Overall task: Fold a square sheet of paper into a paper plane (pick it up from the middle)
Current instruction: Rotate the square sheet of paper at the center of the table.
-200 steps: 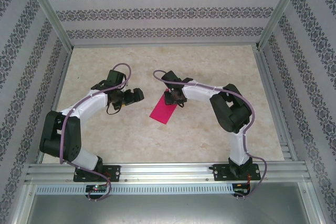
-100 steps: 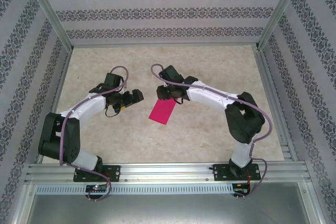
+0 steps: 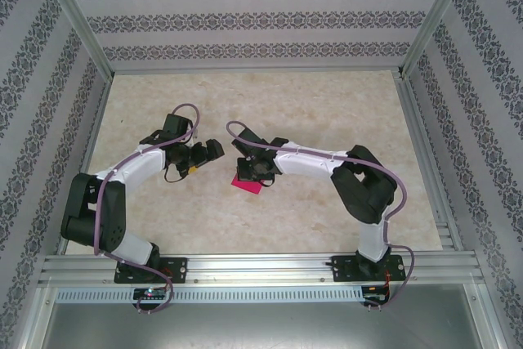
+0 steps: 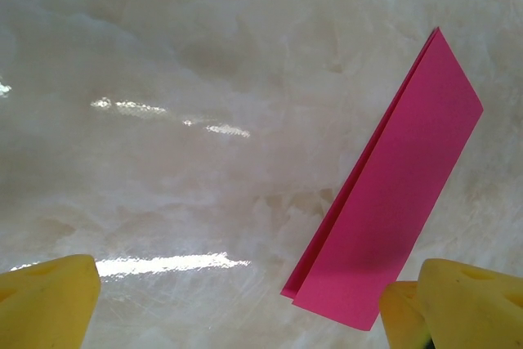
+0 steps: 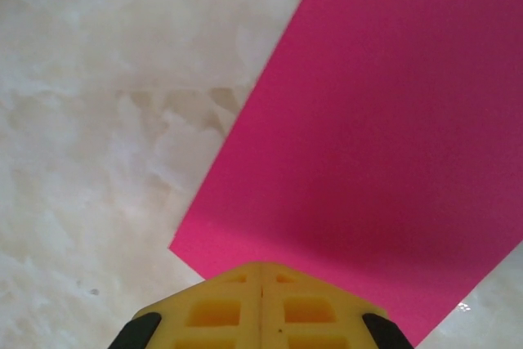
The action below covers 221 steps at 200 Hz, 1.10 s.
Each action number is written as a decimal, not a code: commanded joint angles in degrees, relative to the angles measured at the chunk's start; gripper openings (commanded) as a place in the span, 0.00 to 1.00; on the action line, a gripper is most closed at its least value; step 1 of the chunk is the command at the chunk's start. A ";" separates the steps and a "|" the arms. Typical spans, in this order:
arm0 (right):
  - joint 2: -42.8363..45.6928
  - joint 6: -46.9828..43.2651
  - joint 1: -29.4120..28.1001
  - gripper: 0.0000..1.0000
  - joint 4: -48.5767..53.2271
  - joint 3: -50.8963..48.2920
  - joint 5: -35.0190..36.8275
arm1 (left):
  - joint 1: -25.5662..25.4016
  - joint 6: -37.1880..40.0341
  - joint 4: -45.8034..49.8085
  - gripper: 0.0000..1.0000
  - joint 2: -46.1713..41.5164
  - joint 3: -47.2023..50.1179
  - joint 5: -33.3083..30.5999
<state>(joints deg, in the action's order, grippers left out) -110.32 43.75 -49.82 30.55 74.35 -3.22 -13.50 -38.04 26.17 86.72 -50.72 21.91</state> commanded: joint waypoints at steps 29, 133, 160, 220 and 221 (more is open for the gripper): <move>-5.13 -1.00 -0.07 0.04 3.89 2.27 -1.50 | 0.80 -1.07 -3.22 0.94 1.60 0.19 3.88; 7.48 -11.83 2.80 0.10 0.70 -9.63 -3.89 | -2.09 -0.82 -5.03 0.77 5.22 -0.30 10.42; 11.66 -4.13 4.67 0.23 -6.19 -10.54 -1.51 | -4.77 -1.51 -4.91 0.73 5.13 -0.04 10.87; 6.19 4.02 9.57 0.23 -9.20 -9.21 -0.79 | -11.05 -4.81 -5.87 0.66 5.01 1.93 12.16; 6.09 4.04 9.66 0.23 -9.10 -9.17 -0.76 | -11.17 -4.92 -5.87 0.66 4.94 1.93 12.18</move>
<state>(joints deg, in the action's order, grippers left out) -100.86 44.23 -40.77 22.96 64.23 -4.38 -22.39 -40.99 21.96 91.61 -49.65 32.77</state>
